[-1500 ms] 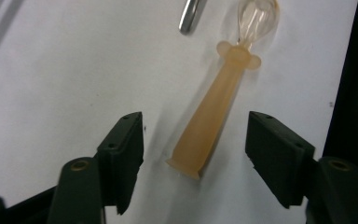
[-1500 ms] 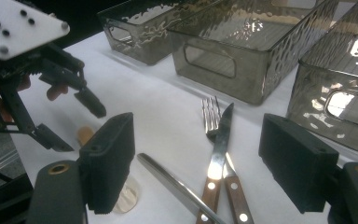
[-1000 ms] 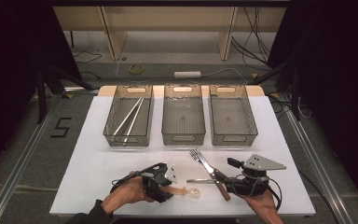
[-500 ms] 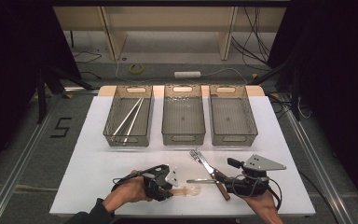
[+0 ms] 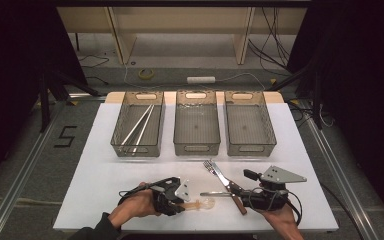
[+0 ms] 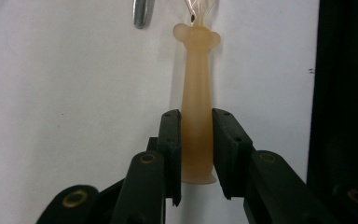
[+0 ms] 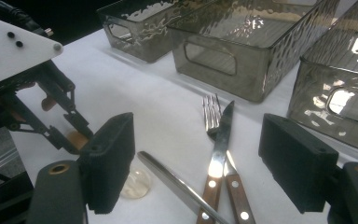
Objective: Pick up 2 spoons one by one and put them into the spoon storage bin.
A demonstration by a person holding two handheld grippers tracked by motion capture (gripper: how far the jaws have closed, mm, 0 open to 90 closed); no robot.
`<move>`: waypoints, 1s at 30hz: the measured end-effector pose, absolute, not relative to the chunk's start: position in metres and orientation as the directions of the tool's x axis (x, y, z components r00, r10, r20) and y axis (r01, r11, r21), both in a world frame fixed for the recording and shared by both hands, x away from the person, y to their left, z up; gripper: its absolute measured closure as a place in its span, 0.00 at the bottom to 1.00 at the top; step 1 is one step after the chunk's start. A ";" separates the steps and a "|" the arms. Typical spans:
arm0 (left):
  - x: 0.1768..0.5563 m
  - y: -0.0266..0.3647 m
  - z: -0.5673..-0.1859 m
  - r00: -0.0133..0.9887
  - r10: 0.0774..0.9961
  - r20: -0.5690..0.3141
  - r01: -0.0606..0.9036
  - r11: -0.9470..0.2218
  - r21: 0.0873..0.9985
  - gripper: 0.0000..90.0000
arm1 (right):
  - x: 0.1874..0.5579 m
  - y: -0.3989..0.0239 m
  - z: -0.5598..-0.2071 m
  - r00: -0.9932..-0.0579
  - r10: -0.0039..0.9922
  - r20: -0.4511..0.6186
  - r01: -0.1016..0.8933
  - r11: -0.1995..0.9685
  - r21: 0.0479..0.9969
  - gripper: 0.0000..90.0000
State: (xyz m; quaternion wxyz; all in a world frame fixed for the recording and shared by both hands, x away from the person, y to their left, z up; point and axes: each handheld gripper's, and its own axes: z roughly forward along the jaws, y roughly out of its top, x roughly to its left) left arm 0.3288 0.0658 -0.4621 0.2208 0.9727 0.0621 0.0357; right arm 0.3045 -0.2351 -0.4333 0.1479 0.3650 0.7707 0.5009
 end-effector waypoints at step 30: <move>0.362 0.101 -0.411 0.894 0.445 -0.046 0.356 -0.645 0.676 0.82 | 0.304 -0.240 -0.434 -0.679 0.718 0.152 0.424 0.214 0.880 0.31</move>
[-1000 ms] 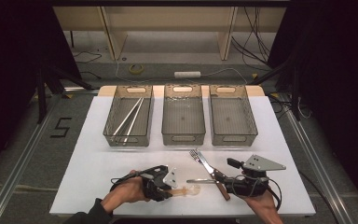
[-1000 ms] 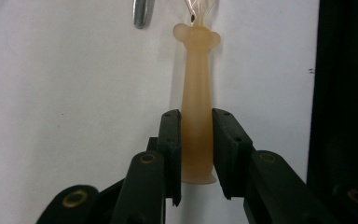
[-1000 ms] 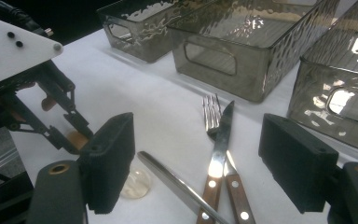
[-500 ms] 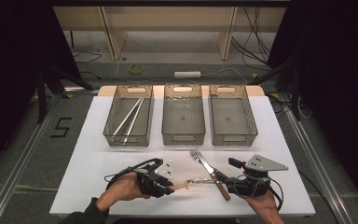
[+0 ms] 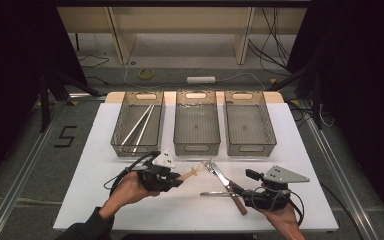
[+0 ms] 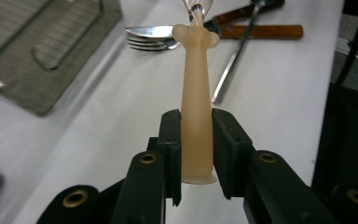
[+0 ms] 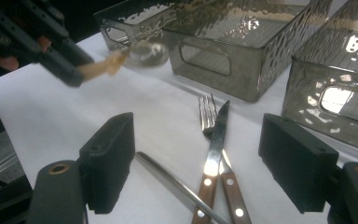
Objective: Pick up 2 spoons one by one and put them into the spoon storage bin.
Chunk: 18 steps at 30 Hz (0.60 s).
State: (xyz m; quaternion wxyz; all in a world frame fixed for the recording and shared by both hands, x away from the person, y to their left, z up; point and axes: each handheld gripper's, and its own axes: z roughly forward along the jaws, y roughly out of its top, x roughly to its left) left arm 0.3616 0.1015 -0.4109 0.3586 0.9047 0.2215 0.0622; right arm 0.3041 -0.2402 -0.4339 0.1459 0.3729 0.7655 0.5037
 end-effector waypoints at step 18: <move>0.425 0.101 -0.378 0.773 0.629 -0.081 0.452 -0.457 0.766 0.82 | 0.304 -0.240 -0.434 -0.679 0.718 0.154 0.426 0.215 0.879 0.31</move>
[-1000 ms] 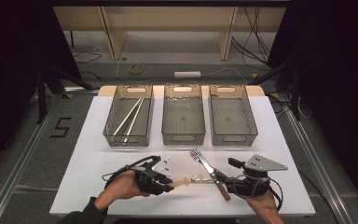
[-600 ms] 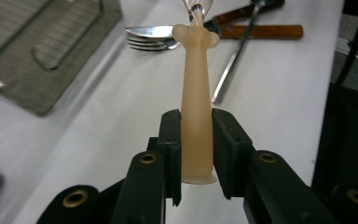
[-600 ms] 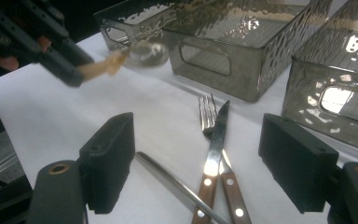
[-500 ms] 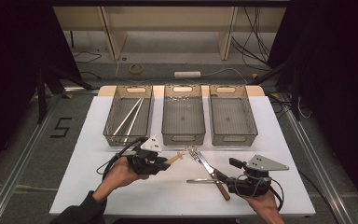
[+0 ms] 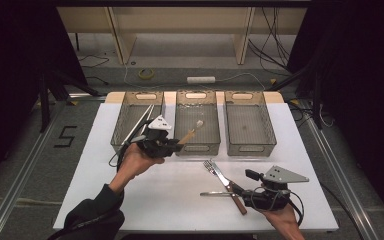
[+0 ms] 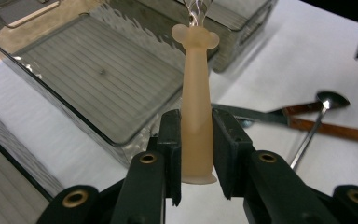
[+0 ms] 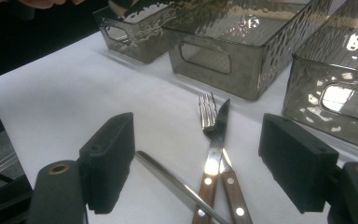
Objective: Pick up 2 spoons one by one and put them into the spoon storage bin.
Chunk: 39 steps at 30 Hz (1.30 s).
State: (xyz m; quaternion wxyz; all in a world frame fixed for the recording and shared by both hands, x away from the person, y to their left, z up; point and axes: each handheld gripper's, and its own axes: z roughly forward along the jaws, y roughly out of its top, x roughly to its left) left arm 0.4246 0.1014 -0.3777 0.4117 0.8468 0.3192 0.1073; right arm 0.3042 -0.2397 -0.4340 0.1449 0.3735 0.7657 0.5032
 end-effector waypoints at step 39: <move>0.502 0.072 -0.396 0.606 0.776 -0.175 0.592 -0.292 0.751 0.82 | 0.304 -0.241 -0.434 -0.685 0.711 0.159 0.422 0.210 0.882 0.31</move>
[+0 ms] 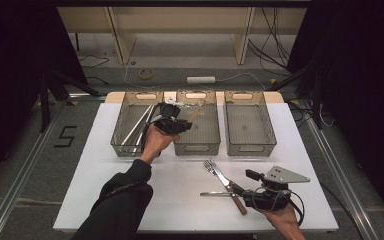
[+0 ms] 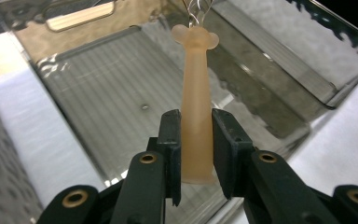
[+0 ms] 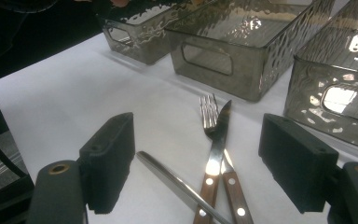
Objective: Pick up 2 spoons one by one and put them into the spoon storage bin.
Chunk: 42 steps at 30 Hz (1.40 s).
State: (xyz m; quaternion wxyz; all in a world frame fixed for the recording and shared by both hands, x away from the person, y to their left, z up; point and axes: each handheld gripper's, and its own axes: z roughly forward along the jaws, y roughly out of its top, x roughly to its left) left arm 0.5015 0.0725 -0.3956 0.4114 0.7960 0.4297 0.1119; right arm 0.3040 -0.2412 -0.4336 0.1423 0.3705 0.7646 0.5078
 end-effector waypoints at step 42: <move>0.494 0.067 -0.395 0.615 0.754 -0.231 0.604 -0.263 0.752 0.59 | 0.304 -0.241 -0.434 -0.686 0.711 0.154 0.419 0.214 0.883 0.31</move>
